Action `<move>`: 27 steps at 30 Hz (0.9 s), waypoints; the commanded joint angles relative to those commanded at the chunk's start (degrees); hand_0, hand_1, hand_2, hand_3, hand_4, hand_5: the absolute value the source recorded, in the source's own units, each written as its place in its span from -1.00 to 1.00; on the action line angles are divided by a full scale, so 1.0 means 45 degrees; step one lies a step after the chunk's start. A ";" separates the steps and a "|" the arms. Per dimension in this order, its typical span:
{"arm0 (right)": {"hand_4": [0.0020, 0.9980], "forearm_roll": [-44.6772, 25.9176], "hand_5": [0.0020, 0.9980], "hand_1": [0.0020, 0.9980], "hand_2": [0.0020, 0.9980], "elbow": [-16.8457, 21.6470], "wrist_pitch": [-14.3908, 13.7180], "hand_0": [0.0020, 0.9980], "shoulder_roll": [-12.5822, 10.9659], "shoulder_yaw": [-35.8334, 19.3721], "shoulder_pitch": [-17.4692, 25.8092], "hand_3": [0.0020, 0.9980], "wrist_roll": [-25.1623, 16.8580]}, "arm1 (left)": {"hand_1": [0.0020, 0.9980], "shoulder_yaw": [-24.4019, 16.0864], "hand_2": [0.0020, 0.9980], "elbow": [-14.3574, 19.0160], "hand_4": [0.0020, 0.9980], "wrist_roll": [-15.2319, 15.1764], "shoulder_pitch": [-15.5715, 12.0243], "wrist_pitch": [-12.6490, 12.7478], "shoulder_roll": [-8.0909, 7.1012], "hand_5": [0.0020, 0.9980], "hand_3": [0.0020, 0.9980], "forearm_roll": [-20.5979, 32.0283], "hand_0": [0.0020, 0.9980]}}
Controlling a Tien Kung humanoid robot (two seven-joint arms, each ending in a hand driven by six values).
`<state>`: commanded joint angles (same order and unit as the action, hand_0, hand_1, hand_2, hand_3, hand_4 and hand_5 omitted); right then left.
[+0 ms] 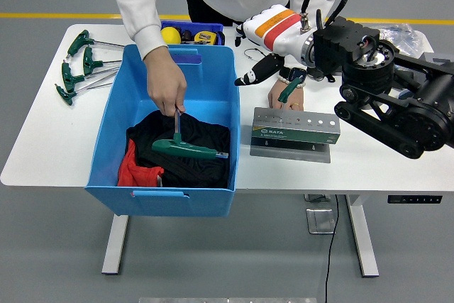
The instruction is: Lift tool from toolbox,place it in box,lift tool from toolbox,place it in box
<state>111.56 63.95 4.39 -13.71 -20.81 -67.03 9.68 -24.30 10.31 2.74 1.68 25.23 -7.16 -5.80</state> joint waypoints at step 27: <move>1.00 -0.0768 0.44 0.27 0.41 -0.2902 -0.0458 0.19 0.1097 0.1854 0.0006 0.00 -0.0496 | -0.06 0.0376 -0.02 0.0000 0.43 0.0022 0.0180 -0.0028 -0.0089 0.32 0.36 0.0128 -0.04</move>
<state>108.10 50.89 2.32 -8.77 -12.46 -67.00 7.45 -22.61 10.31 2.83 2.49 25.10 -7.56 -5.22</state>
